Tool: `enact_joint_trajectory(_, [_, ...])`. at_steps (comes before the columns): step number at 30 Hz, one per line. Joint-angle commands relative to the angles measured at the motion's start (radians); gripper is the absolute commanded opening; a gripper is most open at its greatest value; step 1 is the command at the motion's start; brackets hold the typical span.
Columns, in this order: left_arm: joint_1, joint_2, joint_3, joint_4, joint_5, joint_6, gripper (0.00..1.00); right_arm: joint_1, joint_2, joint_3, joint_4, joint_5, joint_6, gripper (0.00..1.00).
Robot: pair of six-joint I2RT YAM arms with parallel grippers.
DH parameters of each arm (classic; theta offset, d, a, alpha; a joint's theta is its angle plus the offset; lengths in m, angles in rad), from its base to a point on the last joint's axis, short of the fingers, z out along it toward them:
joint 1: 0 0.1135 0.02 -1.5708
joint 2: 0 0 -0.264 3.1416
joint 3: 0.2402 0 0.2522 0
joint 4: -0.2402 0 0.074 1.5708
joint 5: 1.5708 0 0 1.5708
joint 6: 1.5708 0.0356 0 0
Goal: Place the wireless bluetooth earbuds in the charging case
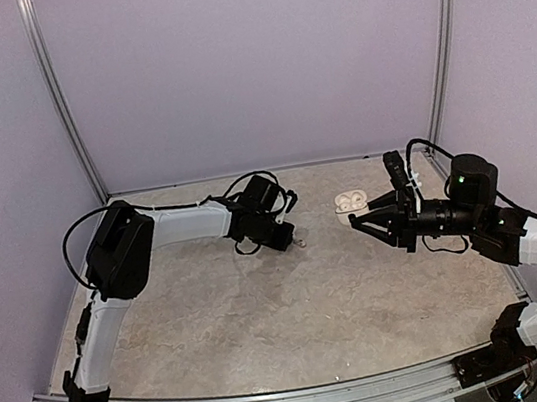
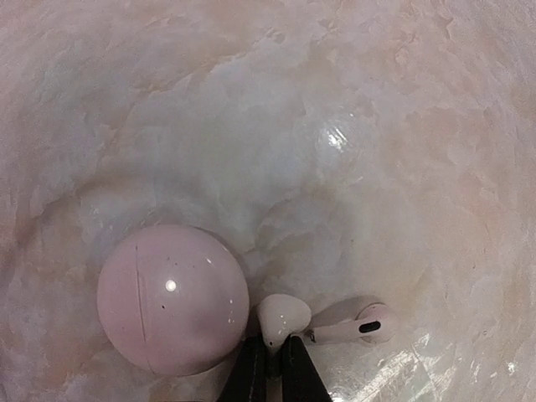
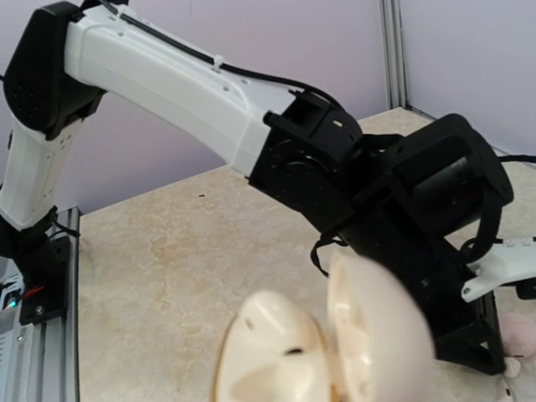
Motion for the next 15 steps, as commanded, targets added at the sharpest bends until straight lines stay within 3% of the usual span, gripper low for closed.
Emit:
enact_joint_trajectory(1, [0.002, -0.057, -0.113, -0.018, 0.008, 0.01, 0.07, -0.011, -0.004, -0.005, 0.009, -0.02, 0.004, 0.0])
enact_joint_trajectory(15, [-0.034, -0.432, -0.482, -0.01, 0.015, -0.018, 0.01, -0.01, 0.006, 0.006, 0.013, -0.047, 0.01, 0.0])
